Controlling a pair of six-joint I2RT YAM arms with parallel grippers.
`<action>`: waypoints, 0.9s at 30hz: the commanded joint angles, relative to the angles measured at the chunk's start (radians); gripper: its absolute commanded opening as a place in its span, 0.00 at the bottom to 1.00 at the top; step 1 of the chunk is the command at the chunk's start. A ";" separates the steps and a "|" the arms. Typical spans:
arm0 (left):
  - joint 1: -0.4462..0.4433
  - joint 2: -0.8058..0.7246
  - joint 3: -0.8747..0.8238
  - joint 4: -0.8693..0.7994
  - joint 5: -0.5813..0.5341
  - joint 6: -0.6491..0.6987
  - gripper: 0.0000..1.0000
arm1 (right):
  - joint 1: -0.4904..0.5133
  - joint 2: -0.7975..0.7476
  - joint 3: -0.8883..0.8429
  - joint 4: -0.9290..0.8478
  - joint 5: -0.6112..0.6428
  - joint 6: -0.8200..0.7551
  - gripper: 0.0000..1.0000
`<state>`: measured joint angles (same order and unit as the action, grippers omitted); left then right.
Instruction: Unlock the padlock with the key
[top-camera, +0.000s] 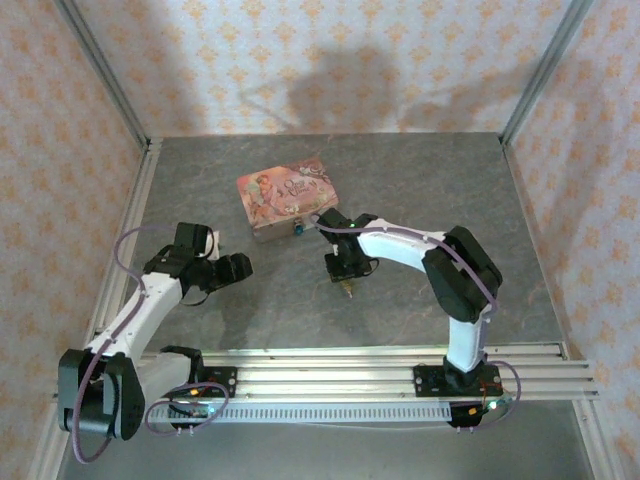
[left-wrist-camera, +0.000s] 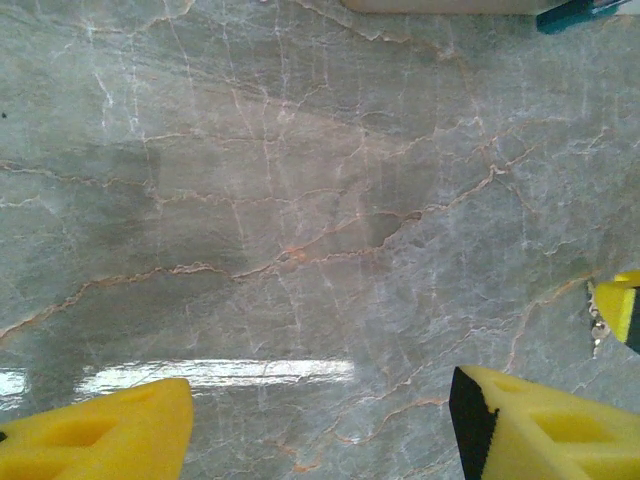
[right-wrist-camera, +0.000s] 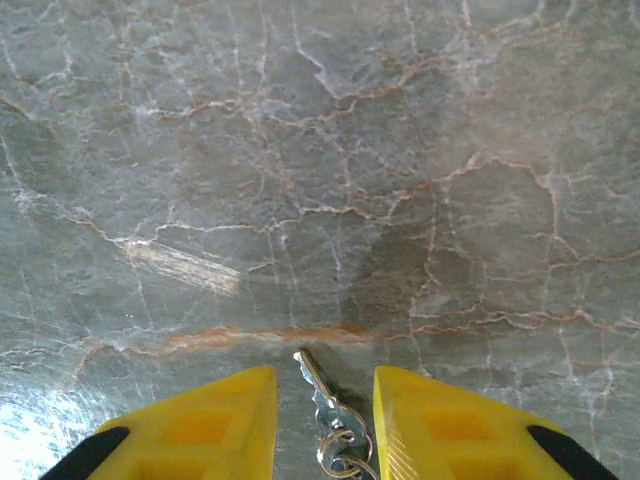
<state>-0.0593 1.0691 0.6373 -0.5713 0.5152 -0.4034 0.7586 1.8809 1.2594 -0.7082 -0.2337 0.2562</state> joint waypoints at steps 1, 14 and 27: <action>-0.003 -0.010 0.007 -0.001 -0.029 -0.012 0.69 | 0.008 0.015 0.030 -0.053 0.054 -0.022 0.31; -0.004 0.025 0.012 -0.005 -0.047 -0.005 0.70 | 0.025 0.017 0.015 -0.093 0.067 -0.031 0.34; -0.004 0.024 0.010 -0.011 -0.068 -0.006 0.70 | 0.056 0.053 0.003 -0.098 0.066 -0.018 0.28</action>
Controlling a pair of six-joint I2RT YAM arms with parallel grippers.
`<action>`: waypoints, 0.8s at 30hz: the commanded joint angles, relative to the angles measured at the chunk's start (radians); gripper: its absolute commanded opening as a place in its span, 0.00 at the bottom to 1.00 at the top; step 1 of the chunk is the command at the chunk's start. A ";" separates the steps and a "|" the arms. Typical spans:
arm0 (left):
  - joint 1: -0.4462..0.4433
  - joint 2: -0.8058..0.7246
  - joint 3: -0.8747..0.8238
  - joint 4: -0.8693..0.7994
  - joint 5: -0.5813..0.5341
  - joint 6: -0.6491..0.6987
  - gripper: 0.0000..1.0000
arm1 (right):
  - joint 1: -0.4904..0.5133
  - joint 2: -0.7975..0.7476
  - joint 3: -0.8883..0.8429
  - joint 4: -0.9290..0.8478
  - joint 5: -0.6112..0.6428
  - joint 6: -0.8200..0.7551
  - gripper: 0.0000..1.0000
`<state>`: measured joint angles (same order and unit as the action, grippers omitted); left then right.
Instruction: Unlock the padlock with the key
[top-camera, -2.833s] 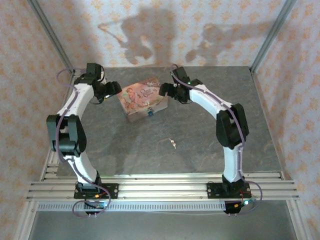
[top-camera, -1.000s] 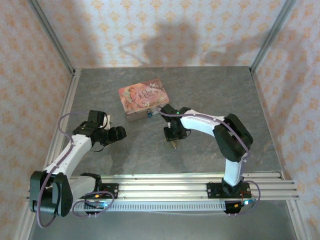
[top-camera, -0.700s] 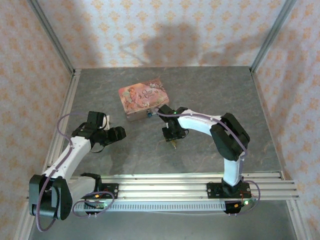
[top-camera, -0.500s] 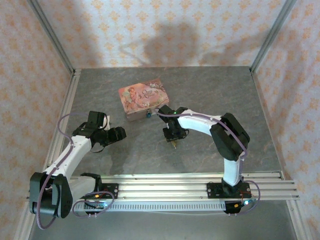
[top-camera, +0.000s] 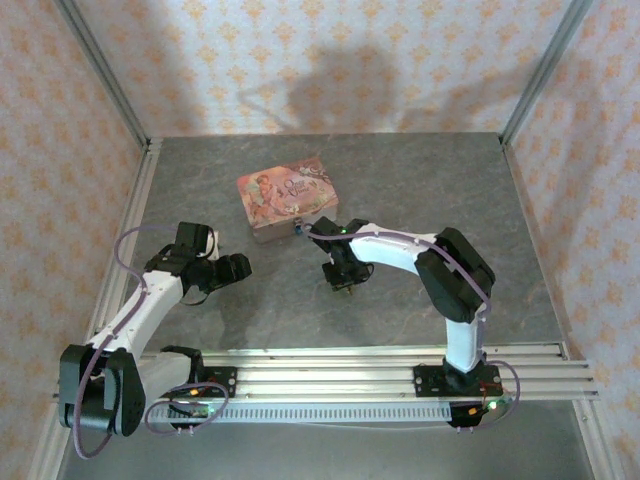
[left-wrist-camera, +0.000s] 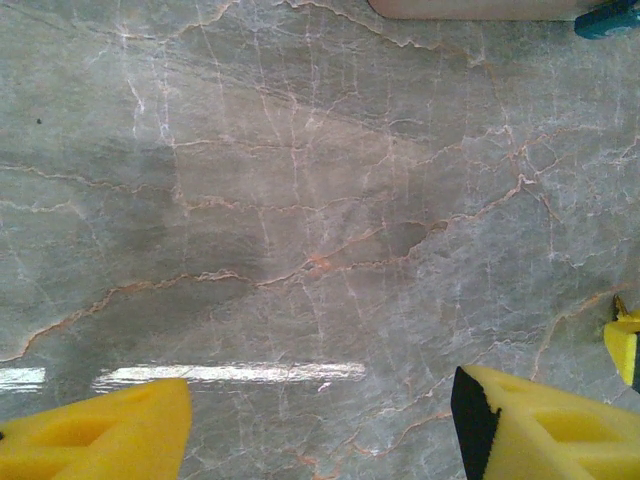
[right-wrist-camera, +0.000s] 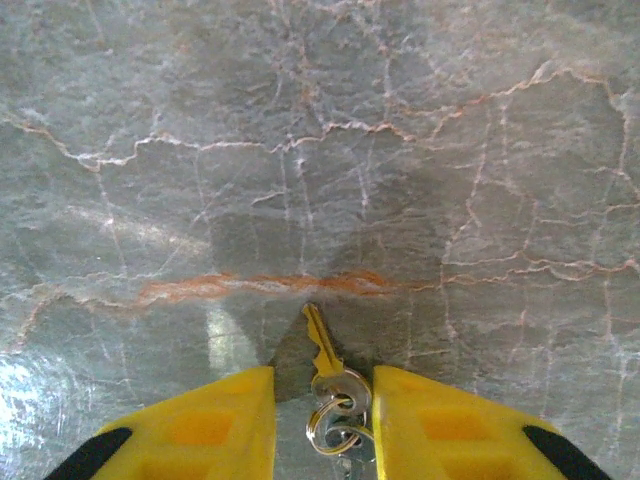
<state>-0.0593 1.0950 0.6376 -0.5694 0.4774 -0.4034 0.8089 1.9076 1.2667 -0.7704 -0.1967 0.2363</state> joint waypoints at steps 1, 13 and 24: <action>-0.004 -0.004 0.010 -0.014 -0.032 -0.006 0.70 | 0.005 0.025 -0.004 -0.035 0.028 0.001 0.27; -0.004 -0.008 0.005 -0.015 -0.054 -0.007 0.71 | 0.006 0.011 -0.009 -0.031 0.019 -0.004 0.09; -0.004 -0.023 0.000 -0.011 -0.052 -0.012 0.72 | 0.006 -0.081 -0.043 0.026 0.050 -0.008 0.00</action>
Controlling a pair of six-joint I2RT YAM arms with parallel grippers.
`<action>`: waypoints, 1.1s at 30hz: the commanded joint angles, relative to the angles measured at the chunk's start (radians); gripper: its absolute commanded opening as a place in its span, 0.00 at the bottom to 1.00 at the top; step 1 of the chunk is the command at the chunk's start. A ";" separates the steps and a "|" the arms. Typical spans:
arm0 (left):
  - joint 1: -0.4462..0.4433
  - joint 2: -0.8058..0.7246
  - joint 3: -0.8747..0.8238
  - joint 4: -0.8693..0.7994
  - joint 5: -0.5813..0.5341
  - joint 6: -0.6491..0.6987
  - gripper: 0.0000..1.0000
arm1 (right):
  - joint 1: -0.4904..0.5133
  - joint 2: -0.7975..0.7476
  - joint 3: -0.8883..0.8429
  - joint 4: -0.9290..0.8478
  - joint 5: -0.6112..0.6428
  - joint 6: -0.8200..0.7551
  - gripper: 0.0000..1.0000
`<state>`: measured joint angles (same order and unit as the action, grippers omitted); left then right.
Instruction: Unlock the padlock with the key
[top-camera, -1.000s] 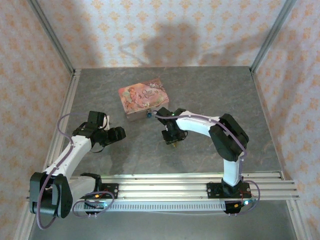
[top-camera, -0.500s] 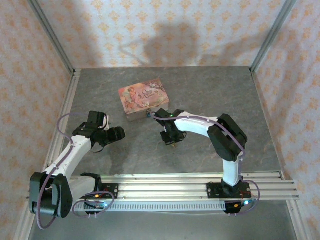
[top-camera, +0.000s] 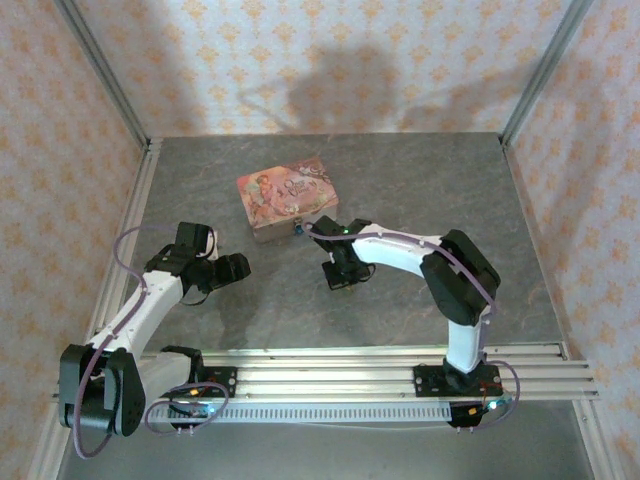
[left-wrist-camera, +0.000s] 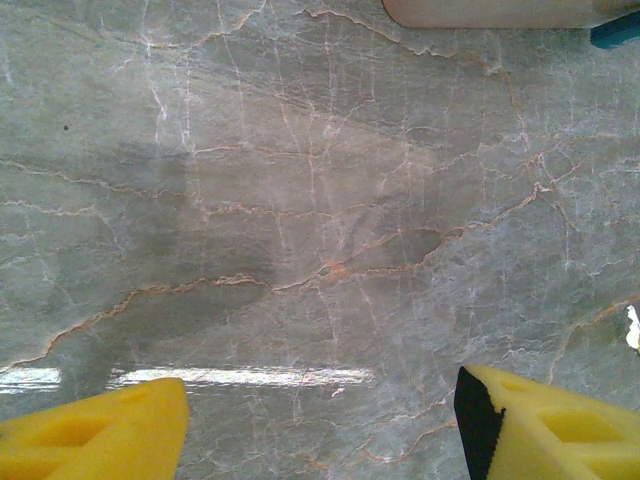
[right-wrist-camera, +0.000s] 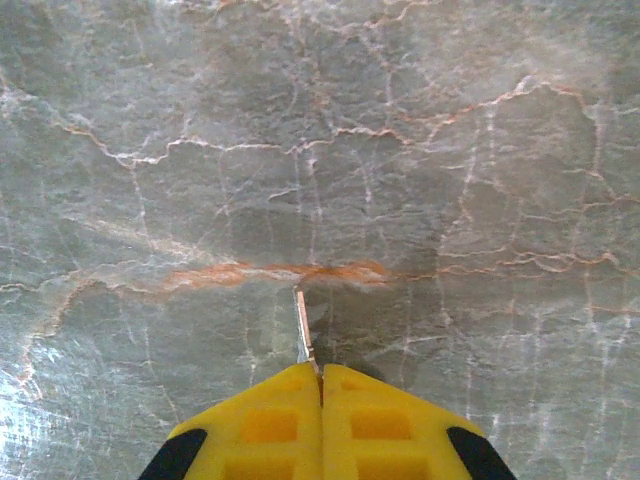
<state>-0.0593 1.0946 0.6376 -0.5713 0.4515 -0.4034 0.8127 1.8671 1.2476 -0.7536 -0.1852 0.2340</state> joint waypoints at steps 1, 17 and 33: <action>-0.004 -0.024 -0.001 -0.008 -0.025 -0.012 0.72 | 0.001 -0.047 -0.028 0.015 0.040 -0.007 0.00; -0.004 -0.084 -0.024 0.030 0.012 -0.024 0.72 | 0.001 -0.144 -0.108 0.142 -0.002 -0.014 0.00; -0.003 -0.197 0.024 0.313 0.414 -0.088 0.69 | 0.002 -0.421 -0.193 0.480 -0.340 -0.039 0.00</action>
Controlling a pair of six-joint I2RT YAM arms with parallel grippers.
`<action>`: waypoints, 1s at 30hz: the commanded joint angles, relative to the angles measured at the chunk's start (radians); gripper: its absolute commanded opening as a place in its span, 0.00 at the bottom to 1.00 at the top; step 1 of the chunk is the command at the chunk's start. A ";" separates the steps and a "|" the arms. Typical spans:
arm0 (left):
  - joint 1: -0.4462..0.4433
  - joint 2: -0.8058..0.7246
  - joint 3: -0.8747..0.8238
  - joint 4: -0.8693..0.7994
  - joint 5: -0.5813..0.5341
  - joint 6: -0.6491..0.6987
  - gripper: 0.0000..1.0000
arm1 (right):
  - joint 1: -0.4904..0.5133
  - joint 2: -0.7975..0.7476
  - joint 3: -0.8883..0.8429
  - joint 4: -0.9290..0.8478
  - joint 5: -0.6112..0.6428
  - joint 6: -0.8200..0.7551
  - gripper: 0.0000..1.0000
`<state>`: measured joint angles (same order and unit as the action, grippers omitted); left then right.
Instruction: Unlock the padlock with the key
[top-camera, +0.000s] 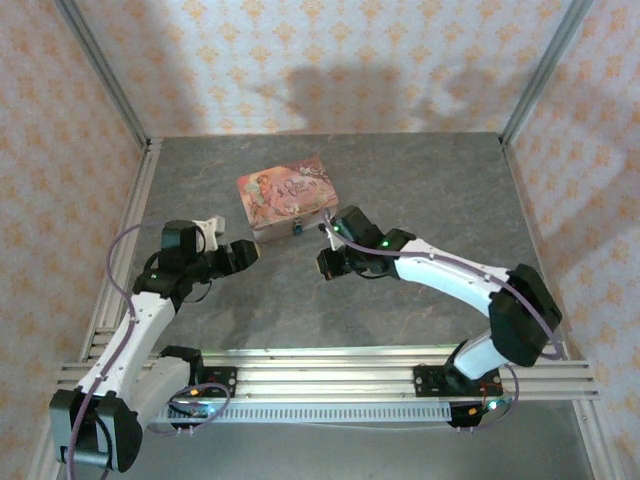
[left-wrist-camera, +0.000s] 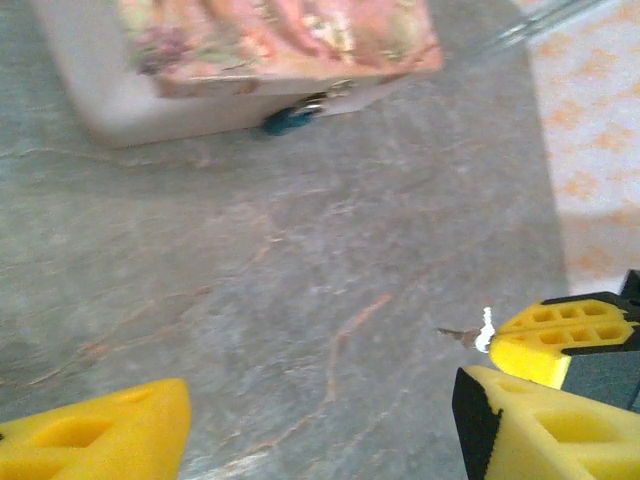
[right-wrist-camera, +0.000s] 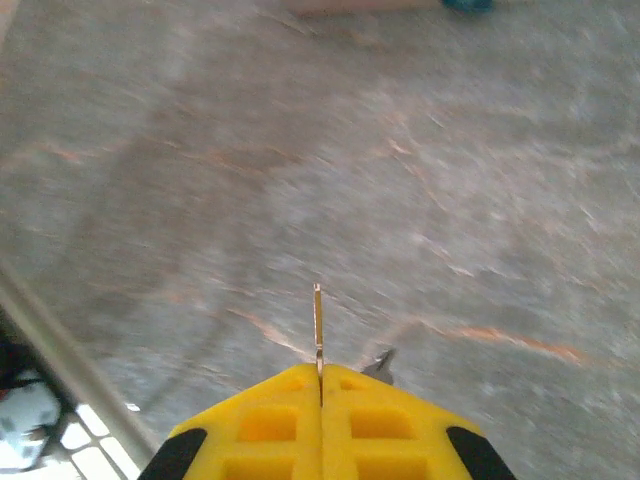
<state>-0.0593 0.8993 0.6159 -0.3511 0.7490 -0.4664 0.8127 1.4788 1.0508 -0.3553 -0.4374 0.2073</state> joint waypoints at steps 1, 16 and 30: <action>-0.004 0.003 0.056 0.107 0.139 -0.033 0.69 | 0.000 -0.036 0.011 0.093 -0.106 -0.009 0.00; -0.092 0.103 0.069 0.424 0.355 -0.137 0.57 | -0.042 -0.021 0.026 0.355 -0.431 0.210 0.00; -0.125 0.219 0.103 0.491 0.422 -0.155 0.47 | -0.060 -0.037 -0.005 0.428 -0.473 0.271 0.00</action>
<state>-0.1707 1.1122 0.6868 0.0849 1.1217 -0.6125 0.7597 1.4555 1.0527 0.0051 -0.8841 0.4541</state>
